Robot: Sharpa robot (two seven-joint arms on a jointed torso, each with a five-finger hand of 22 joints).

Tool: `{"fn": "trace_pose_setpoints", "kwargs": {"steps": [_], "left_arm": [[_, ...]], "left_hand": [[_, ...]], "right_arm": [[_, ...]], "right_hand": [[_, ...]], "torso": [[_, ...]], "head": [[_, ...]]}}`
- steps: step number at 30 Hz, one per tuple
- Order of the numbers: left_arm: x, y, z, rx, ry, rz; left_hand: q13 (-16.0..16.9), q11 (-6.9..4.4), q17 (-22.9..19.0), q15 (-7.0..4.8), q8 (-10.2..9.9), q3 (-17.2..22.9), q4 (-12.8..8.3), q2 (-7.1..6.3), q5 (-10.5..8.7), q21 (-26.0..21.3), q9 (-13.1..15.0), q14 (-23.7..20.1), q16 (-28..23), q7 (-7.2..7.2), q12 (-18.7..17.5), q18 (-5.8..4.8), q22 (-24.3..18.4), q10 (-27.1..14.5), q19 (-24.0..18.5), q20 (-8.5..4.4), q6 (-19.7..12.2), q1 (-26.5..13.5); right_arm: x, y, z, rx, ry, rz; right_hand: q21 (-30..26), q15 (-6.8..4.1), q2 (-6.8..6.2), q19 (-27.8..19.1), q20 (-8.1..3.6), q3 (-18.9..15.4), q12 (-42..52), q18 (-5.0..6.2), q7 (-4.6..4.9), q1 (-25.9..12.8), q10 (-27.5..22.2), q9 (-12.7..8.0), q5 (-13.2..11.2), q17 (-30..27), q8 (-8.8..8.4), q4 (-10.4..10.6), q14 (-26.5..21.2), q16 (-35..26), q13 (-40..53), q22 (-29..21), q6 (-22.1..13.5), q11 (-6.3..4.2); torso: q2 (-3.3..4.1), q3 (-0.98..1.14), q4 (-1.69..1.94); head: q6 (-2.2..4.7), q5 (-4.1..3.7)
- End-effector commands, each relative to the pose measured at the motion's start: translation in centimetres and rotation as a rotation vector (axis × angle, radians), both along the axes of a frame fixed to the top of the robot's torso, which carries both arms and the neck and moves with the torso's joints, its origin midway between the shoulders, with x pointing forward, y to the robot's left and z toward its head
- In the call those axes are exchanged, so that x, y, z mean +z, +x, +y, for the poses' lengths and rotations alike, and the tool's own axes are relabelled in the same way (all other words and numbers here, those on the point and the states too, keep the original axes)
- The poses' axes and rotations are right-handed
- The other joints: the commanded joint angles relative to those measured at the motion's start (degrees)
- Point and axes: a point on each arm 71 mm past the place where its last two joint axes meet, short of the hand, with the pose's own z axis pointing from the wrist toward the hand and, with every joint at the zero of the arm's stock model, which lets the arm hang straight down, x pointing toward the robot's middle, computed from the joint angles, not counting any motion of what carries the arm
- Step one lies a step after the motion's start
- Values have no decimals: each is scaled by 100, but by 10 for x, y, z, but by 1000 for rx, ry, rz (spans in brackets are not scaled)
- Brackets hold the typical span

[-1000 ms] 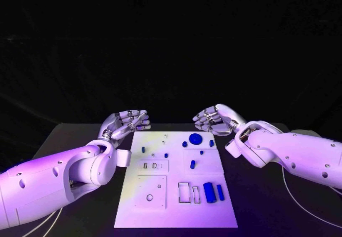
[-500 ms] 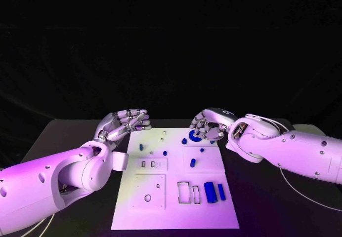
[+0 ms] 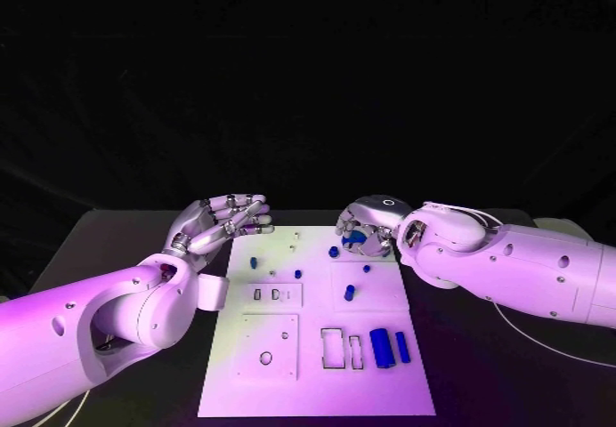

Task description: Assemble the parts on the task board

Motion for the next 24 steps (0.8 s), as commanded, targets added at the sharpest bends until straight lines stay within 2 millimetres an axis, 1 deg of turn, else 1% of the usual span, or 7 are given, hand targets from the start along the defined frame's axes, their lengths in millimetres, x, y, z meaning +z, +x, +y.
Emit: {"fn": "trace_pose_setpoints", "kwargs": {"steps": [1,4,7,13,18,22,24], "left_arm": [[4,-1,-3,-29,-6,-12],[6,-1,-2,-29,-6,-15],[7,-1,-2,-30,-6,-16],[7,0,-1,-30,-5,-15],[7,1,-2,-29,-4,-14],[6,2,-4,-33,-5,-12],[6,2,-5,-35,-5,-12]], "left_hand": [[-10,17,6,0,-31,38,-4,-54,2,26,-7,22,-13,92,-39,83,9,39,31,4,30,8],[-10,19,7,1,-34,38,-5,-58,2,30,-9,19,-17,95,-46,82,10,37,38,2,27,3],[-10,19,7,1,-34,38,-5,-58,2,30,-9,19,-17,95,-46,82,10,37,38,2,27,3],[-11,22,9,3,-39,39,-5,-61,2,35,-11,14,-22,99,-54,81,10,35,44,0,24,-4],[-11,25,11,4,-44,41,-6,-63,2,38,-14,10,-27,103,-62,80,11,32,49,-1,20,-10],[-11,27,13,5,-47,43,-7,-63,2,40,-15,7,-31,107,-68,79,11,29,52,-1,18,-12],[-11,27,13,5,-47,43,-7,-63,2,40,-15,7,-31,107,-68,79,11,29,52,-1,18,-12]], "right_arm": [[-3,1,3,0,-81,15],[-5,2,7,6,-96,22],[-5,3,9,8,-103,25],[-6,5,12,9,-112,27],[-7,6,13,11,-114,27],[-8,6,16,17,-112,30],[-8,7,17,19,-112,30]], "right_hand": [[118,54,-56,48,21,-1,-18,-113,6,-3,-44,13,-24,131,-31,42,201,130,6,158,-69,30],[236,61,-61,79,34,-15,-23,-135,-1,12,-112,27,-28,275,-48,44,221,270,2,321,-99,34],[241,66,-55,68,39,-19,-24,-132,1,17,-137,36,-28,293,-45,47,221,299,0,323,-93,38],[271,71,-50,71,45,-27,-24,-136,4,17,-163,44,-32,332,-48,53,224,341,-1,362,-95,43],[284,73,-41,73,48,-27,-20,-138,5,17,-165,48,-31,354,-47,58,227,363,0,380,-93,44],[346,76,-18,99,54,-25,-3,-152,8,12,-143,54,-32,413,-56,74,235,419,9,472,-106,44],[361,76,-6,104,55,-20,2,-155,8,12,-134,57,-32,423,-56,80,236,431,12,492,-107,43]], "torso": [[46,-4,7],[66,-1,11],[77,-2,17],[100,-9,49],[114,-4,39],[129,-7,48],[131,-6,47]], "head": [[18,5],[20,5],[10,-1],[-2,-29],[-18,-22],[2,-47],[-7,-41]]}}
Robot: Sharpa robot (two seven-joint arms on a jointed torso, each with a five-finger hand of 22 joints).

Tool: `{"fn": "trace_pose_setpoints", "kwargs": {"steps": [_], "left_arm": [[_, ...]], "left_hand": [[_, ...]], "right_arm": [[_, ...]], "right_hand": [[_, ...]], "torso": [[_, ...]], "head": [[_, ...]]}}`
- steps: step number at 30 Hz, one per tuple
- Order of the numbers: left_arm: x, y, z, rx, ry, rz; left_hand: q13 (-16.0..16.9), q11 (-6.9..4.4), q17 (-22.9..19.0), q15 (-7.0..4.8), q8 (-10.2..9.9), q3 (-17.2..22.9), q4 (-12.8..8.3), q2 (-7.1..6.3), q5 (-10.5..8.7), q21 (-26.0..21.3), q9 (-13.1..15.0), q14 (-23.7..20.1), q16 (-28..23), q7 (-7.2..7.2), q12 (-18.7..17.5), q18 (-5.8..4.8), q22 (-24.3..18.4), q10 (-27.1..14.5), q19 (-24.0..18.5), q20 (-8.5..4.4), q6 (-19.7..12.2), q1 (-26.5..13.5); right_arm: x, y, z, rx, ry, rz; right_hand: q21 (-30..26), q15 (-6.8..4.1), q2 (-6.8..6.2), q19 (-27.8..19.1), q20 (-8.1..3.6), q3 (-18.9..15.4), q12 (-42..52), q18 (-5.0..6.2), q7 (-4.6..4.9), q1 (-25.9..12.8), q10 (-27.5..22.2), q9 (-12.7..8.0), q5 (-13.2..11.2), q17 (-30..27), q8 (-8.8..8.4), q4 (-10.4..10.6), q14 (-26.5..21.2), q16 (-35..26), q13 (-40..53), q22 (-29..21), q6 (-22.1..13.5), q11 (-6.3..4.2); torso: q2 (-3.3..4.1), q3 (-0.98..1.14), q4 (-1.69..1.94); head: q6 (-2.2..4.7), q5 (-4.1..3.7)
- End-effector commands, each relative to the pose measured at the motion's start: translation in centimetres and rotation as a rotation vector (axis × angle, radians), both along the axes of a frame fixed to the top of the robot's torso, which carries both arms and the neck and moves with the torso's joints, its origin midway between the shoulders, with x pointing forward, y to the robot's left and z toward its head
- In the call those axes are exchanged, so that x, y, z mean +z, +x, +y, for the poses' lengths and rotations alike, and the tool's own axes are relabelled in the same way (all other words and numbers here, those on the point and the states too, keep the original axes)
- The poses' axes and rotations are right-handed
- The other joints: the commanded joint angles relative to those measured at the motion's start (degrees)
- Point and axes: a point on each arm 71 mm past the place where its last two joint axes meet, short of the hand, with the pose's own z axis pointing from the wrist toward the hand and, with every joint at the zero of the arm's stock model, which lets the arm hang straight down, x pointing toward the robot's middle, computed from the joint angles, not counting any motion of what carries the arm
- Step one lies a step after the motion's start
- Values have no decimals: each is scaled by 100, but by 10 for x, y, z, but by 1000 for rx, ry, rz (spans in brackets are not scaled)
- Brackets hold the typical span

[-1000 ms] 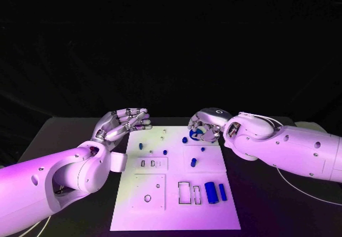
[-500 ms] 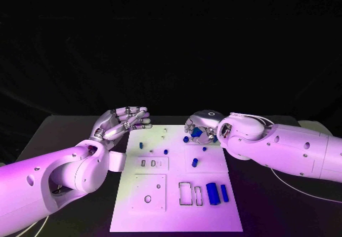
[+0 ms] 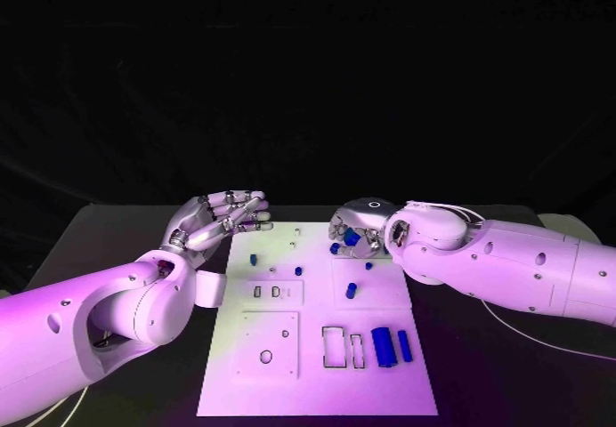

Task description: Assemble the parts on the task board

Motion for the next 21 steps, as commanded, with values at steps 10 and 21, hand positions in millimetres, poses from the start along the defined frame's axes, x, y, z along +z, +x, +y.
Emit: {"fn": "trace_pose_setpoints", "kwargs": {"steps": [10,21], "left_arm": [[1,1,-5,-30,-6,-4],[1,2,-3,-19,-4,-9]], "left_hand": [[-7,30,8,7,-24,31,8,-57,2,21,-10,3,-35,111,-26,79,7,27,55,-2,15,-9],[-7,30,11,8,-27,40,3,-51,3,24,-12,2,-39,110,-32,78,7,29,60,-4,16,-7]], "right_arm": [[-5,1,3,-2,-34,11],[-11,2,4,-2,-43,23]], "right_hand": [[101,34,36,62,-2,22,27,-80,11,5,60,33,-1,57,-12,46,239,99,33,116,6,8],[154,29,57,80,-1,36,33,-92,-5,5,89,63,-24,99,26,58,241,145,46,196,71,-2]], "torso": [[24,3,9],[40,4,15]], "head": [[13,42],[-15,19]]}}
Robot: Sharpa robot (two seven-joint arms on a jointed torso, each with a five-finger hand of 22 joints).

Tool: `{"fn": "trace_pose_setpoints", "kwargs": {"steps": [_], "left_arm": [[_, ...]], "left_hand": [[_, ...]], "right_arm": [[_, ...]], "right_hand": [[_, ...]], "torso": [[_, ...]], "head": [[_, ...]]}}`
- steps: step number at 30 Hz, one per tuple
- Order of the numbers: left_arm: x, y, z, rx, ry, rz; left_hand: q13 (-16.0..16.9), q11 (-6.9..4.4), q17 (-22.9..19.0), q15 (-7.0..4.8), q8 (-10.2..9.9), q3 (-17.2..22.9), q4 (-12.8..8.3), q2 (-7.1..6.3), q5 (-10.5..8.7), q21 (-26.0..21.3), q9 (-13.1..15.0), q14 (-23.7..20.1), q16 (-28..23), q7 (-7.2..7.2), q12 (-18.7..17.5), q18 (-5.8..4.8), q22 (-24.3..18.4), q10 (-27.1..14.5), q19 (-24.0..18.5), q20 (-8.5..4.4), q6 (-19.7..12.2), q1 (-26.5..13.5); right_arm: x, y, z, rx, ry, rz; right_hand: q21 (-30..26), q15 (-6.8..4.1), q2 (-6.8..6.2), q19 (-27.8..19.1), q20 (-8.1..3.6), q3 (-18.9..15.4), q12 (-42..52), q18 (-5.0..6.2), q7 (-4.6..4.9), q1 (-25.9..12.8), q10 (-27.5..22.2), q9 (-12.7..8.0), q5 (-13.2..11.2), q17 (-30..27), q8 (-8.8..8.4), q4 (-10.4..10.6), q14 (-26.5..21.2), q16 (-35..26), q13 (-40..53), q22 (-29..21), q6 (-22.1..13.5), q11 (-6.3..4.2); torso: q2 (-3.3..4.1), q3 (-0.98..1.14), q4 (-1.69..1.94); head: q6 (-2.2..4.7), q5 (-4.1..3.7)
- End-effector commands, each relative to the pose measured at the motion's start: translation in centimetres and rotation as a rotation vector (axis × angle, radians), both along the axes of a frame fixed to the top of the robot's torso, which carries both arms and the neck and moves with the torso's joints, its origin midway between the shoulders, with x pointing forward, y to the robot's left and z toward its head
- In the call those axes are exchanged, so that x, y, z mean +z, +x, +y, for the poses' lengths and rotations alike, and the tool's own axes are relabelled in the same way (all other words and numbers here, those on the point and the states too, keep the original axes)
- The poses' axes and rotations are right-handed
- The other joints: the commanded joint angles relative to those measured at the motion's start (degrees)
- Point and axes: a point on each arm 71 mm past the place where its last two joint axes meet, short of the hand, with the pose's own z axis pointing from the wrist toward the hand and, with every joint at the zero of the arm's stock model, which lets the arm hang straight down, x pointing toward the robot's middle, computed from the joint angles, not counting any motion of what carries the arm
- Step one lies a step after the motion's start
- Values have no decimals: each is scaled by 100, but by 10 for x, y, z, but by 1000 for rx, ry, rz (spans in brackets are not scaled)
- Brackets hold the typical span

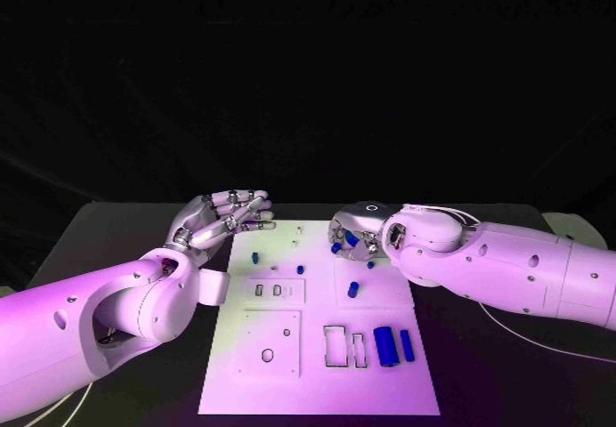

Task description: Assemble the parts on the task board

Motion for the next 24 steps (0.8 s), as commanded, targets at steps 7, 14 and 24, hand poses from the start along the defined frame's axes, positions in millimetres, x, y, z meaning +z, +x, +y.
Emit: {"fn": "trace_pose_setpoints", "kwargs": {"steps": [7,14,24], "left_arm": [[2,-1,-1,-14,-5,-14],[2,-1,-1,-15,-5,-13],[2,0,-1,-13,-4,-11]], "left_hand": [[-7,30,7,7,-27,40,3,-51,3,24,-6,2,-38,110,-33,79,8,29,40,16,16,-7],[-6,29,11,7,-28,53,-4,-41,4,29,-7,2,-42,109,-38,79,9,35,46,14,21,-2],[-5,30,14,7,-30,61,-8,-36,3,32,-8,2,-44,110,-43,78,9,37,49,13,22,-1]], "right_arm": [[-3,1,-2,-8,-30,0],[-1,1,-1,-4,-4,-25],[5,-1,-3,-15,58,-81]], "right_hand": [[160,-7,128,94,-24,57,100,-121,-43,29,230,63,-50,57,86,33,244,106,64,198,118,-48],[313,-68,261,185,-71,104,196,-164,-128,61,424,161,-42,77,221,38,242,150,150,439,292,-127],[640,-153,391,427,-151,90,290,-268,-251,69,608,357,-38,10,459,19,225,139,265,957,488,-229]], "torso": [[15,1,-10],[21,-2,6],[23,-8,3]], "head": [[-19,-7],[-32,-19],[-32,-13]]}}
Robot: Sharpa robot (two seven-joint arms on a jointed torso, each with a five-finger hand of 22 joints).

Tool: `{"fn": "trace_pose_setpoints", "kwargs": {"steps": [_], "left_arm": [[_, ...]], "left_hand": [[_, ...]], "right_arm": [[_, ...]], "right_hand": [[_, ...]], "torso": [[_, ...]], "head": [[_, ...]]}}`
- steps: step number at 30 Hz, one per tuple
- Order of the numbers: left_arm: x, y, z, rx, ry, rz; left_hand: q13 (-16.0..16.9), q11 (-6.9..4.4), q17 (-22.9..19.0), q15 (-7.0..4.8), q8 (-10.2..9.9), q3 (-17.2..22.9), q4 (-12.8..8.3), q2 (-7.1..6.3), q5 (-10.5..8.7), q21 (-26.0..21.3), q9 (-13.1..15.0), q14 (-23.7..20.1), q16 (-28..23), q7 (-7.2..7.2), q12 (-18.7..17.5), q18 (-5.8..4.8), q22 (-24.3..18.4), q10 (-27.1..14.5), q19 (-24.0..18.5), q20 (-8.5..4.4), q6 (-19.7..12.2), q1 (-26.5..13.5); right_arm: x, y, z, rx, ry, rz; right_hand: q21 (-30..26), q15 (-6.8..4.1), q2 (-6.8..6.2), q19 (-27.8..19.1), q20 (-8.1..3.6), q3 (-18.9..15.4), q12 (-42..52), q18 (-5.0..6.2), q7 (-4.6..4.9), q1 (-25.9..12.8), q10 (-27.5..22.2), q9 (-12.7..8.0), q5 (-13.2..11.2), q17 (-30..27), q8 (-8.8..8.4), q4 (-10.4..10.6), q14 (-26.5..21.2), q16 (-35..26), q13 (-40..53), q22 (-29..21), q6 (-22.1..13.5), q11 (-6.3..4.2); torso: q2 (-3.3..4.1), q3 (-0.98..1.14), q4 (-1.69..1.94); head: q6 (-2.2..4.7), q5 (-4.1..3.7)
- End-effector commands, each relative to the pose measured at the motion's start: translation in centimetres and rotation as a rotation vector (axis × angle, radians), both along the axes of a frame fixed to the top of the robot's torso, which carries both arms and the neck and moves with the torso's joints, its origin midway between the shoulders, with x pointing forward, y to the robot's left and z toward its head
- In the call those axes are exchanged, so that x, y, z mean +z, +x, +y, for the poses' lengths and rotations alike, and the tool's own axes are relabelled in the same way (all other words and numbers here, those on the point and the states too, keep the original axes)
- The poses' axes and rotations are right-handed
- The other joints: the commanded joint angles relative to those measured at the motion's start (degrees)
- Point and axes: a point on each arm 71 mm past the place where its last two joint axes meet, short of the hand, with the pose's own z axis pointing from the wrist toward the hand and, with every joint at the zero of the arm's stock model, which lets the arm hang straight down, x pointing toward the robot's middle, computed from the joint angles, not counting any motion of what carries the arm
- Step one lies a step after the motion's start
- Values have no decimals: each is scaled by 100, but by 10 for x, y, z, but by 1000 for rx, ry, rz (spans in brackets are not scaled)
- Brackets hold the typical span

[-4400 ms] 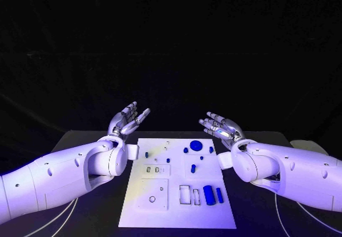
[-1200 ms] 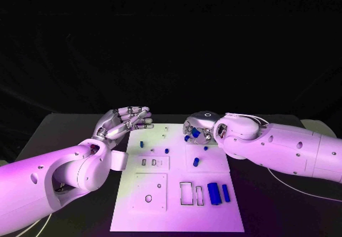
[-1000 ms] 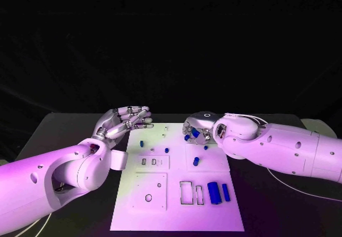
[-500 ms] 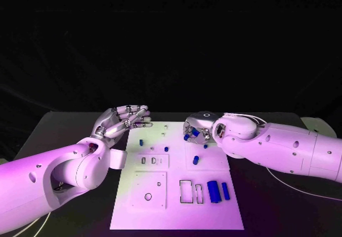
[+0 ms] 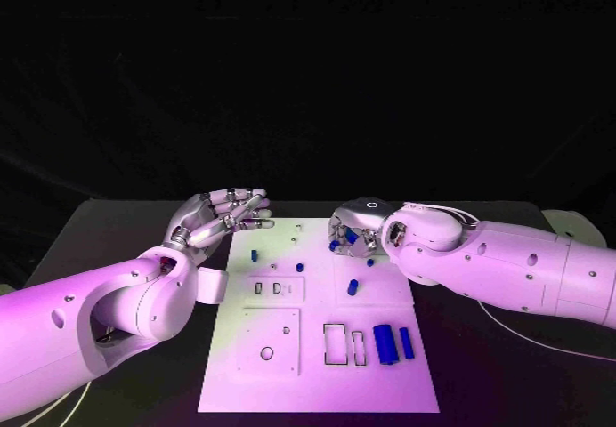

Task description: Assemble the parts on the task board

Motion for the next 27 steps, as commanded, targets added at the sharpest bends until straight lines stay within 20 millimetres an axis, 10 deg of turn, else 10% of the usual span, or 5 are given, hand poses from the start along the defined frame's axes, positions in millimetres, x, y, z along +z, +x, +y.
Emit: {"fn": "trace_pose_setpoints", "kwargs": {"steps": [1,27], "left_arm": [[2,0,-2,-15,-5,-10],[0,2,-1,-13,-1,-3]], "left_hand": [[-6,9,7,6,-30,29,-7,-36,3,32,-9,2,-21,111,-19,78,9,17,28,-8,22,-1],[-7,19,14,12,-44,34,-4,-36,-1,35,-16,-7,-34,125,-39,74,6,11,29,-7,12,-24]], "right_arm": [[5,-2,-2,-12,36,-50],[18,19,30,-58,177,-127]], "right_hand": [[24,-56,84,200,-49,10,22,-72,-9,11,40,47,39,-6,43,-11,217,9,10,724,26,2],[68,-58,66,213,-59,-13,-7,-83,-8,-104,3,216,261,3,142,23,223,47,90,796,-81,5]], "torso": [[1,-6,-2],[31,-6,26]], "head": [[3,7],[73,1]]}}
